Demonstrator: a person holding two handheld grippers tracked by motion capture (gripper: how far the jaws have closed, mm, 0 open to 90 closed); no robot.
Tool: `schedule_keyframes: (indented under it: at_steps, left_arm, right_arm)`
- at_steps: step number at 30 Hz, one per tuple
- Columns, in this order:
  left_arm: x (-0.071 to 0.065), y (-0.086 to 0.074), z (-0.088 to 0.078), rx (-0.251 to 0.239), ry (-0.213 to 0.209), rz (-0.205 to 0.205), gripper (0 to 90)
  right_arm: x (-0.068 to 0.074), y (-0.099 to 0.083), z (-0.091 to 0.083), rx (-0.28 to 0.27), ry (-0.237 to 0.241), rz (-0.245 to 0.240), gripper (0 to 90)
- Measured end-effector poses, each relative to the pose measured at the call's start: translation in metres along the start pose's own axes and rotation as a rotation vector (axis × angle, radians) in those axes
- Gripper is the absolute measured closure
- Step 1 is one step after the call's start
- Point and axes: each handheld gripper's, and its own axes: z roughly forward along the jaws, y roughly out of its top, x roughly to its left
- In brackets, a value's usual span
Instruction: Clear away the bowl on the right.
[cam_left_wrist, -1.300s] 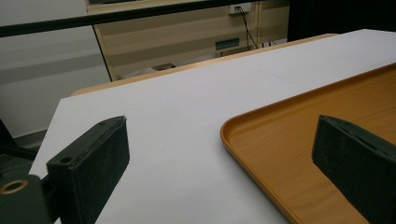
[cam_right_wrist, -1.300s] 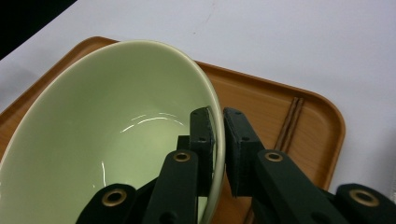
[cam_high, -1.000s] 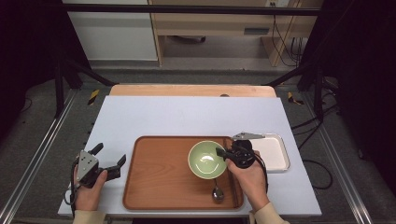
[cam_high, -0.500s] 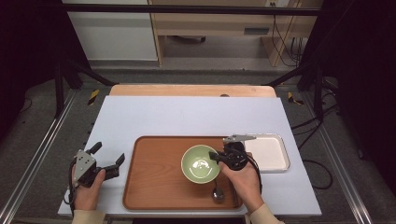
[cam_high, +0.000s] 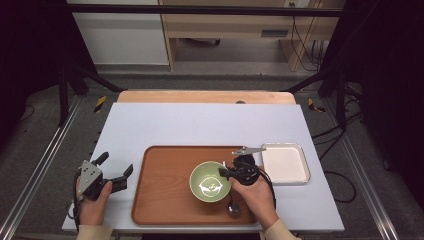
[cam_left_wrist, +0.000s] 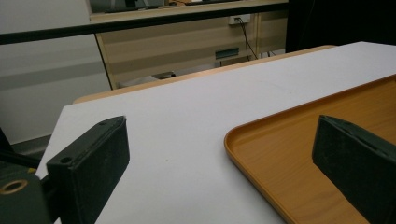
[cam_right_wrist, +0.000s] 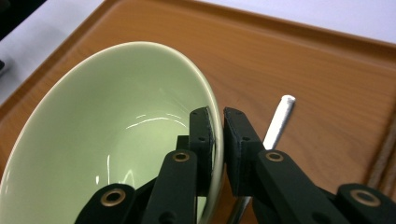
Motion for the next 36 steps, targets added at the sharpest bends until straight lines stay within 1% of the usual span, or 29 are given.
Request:
schedule_keyframes:
  at_steps: [3,4,5,8,14,17,20,22,28,31,36]
  left_arm:
    - [0.0015,-0.0001,-0.0002,0.001,0.003,-0.003,3.7]
    - [0.0016,0.0001,-0.0005,0.000,0.004,0.001,3.7]
    - [0.0012,0.0003,-0.0007,-0.002,0.003,0.000,3.7]
    - [0.0011,0.0002,-0.0005,-0.001,0.000,0.000,3.7]
    - [0.0018,0.0004,-0.0011,-0.003,0.000,-0.002,3.7]
    - [0.0013,0.0002,-0.0005,-0.001,0.001,0.002,3.7]
    - [0.0011,0.0001,-0.0001,0.000,0.001,0.002,3.7]
    - [0.0009,-0.0002,0.0001,0.002,0.001,0.002,3.7]
    - [0.0005,-0.0002,0.0003,0.006,-0.001,0.011,3.7]
    - [-0.0002,0.0000,-0.0004,0.002,-0.002,0.005,3.7]
    - [0.0008,0.0000,-0.0010,0.002,0.002,0.008,3.7]
  right_arm:
    - [0.0016,-0.0013,0.0025,0.014,0.008,-0.003,82.2]
    - [0.0017,-0.0018,0.0037,0.013,0.009,-0.012,82.2]
    - [0.0029,-0.0022,0.0044,0.024,0.008,-0.005,82.2]
    - [0.0034,-0.0031,0.0051,0.033,0.018,-0.003,82.2]
    - [0.0003,-0.0047,0.0051,0.035,0.019,0.003,82.4]
    - [-0.0008,-0.0054,0.0056,0.044,0.017,0.017,82.6]
    - [-0.0015,-0.0056,0.0056,0.040,0.018,0.018,82.5]
    - [-0.0020,-0.0058,0.0055,0.041,0.020,0.032,82.4]
    - [-0.0036,-0.0062,0.0060,0.034,0.028,0.020,82.3]
    - [-0.0030,-0.0066,0.0056,0.034,0.031,0.029,82.2]
    - [-0.0036,-0.0070,0.0055,0.030,0.033,0.028,82.1]
